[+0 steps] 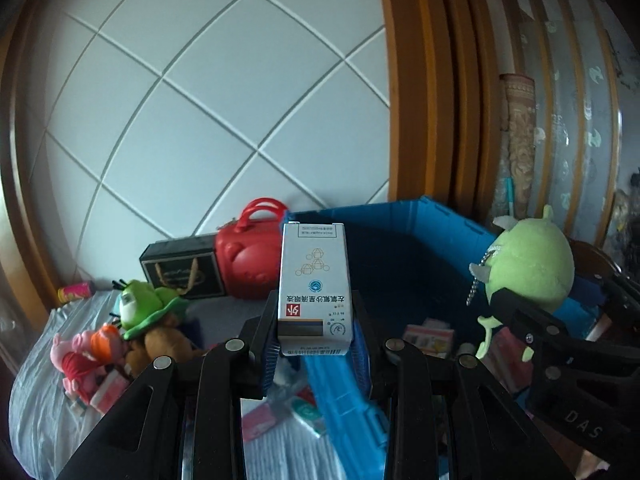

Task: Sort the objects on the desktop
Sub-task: 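Carry the white box and green plush over the blue crate with both tools, then open both tools to drop the box and plush into the blue crate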

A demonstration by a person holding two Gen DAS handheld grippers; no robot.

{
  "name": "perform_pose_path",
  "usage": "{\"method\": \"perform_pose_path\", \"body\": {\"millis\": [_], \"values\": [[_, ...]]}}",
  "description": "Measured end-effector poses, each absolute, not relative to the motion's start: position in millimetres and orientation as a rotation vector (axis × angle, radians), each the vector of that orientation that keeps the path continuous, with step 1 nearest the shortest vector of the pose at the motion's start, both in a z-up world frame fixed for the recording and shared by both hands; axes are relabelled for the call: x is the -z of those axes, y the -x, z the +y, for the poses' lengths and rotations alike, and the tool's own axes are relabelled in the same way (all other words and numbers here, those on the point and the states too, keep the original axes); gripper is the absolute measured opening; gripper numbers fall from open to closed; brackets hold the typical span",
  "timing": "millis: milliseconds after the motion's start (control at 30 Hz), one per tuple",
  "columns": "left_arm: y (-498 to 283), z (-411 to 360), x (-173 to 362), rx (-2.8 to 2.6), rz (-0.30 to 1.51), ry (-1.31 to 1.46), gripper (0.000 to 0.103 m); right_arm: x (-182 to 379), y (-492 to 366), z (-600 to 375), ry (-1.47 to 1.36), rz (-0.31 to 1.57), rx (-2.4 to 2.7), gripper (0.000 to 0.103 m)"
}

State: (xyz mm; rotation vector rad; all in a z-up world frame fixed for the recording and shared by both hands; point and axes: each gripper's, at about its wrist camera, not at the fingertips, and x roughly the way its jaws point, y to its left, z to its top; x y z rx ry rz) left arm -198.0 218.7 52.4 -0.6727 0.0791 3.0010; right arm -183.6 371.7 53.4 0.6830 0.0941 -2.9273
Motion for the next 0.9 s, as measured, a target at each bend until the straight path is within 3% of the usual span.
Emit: {"method": "perform_pose_path", "body": {"millis": [367, 533, 700, 833, 900], "values": [[250, 314, 0, -2.834, 0.204, 1.041, 0.031, -8, 225, 451, -0.935, 0.049, 2.909, 0.063], [264, 328, 35, -2.742, 0.186, 1.257, 0.031, 26, 240, 461, -1.091, 0.079, 2.85, 0.063], [264, 338, 50, -2.731, 0.204, 1.297, 0.032, 42, 248, 472, -1.146, 0.076, 2.842, 0.066], [264, 340, 52, -2.739, 0.208, 1.297, 0.057, 45, 252, 479, -1.16, 0.086, 2.853, 0.073], [263, 340, 54, -2.738, 0.212, 1.305, 0.057, 44, 251, 482, -1.163, 0.094, 2.861, 0.076]]}}
